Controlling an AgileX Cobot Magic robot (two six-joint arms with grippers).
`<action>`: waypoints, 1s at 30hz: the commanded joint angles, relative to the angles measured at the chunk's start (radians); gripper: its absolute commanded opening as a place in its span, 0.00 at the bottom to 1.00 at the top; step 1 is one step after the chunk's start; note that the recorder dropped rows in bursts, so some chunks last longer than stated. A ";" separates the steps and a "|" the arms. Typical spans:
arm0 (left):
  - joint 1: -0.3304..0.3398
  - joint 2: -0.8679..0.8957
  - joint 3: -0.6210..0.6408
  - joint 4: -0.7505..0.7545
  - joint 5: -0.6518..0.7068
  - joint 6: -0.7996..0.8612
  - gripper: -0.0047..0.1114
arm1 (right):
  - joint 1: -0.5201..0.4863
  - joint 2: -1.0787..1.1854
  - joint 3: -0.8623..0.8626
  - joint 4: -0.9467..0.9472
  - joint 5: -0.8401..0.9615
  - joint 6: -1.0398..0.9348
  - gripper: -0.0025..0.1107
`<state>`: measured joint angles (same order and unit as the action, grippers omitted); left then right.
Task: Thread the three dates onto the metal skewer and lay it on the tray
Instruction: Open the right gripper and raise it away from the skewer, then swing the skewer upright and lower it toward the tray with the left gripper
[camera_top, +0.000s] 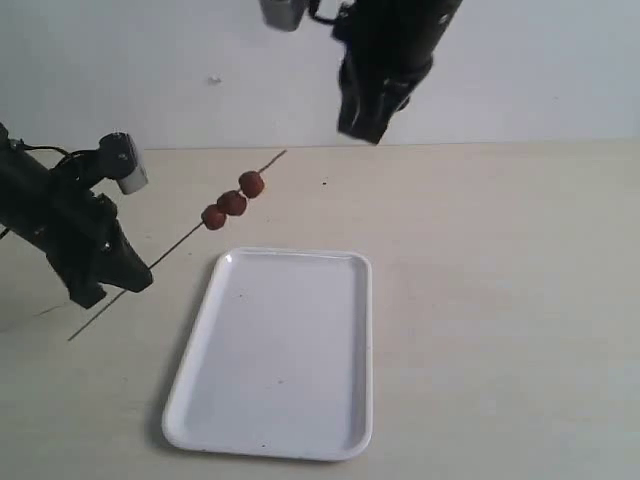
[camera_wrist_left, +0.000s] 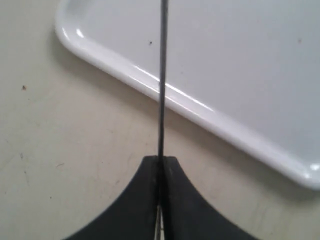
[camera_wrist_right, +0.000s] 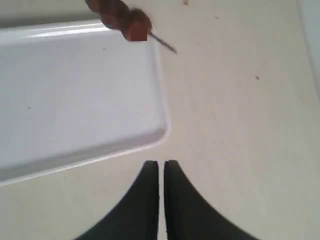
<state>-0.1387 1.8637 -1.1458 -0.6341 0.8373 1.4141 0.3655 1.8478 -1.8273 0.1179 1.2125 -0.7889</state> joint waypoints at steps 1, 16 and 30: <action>-0.003 -0.025 -0.045 -0.007 0.023 -0.329 0.04 | -0.162 -0.071 -0.004 -0.007 0.009 0.205 0.02; -0.003 -0.242 0.087 -0.474 0.042 -0.313 0.04 | -0.444 -0.323 0.322 0.003 -0.083 0.433 0.02; -0.003 -0.373 0.393 -1.081 0.027 0.365 0.04 | -0.461 -0.481 0.464 0.013 -0.166 0.440 0.02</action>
<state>-0.1387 1.5018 -0.7654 -1.6808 0.8656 1.7594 -0.0893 1.3965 -1.3681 0.1246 1.0618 -0.3545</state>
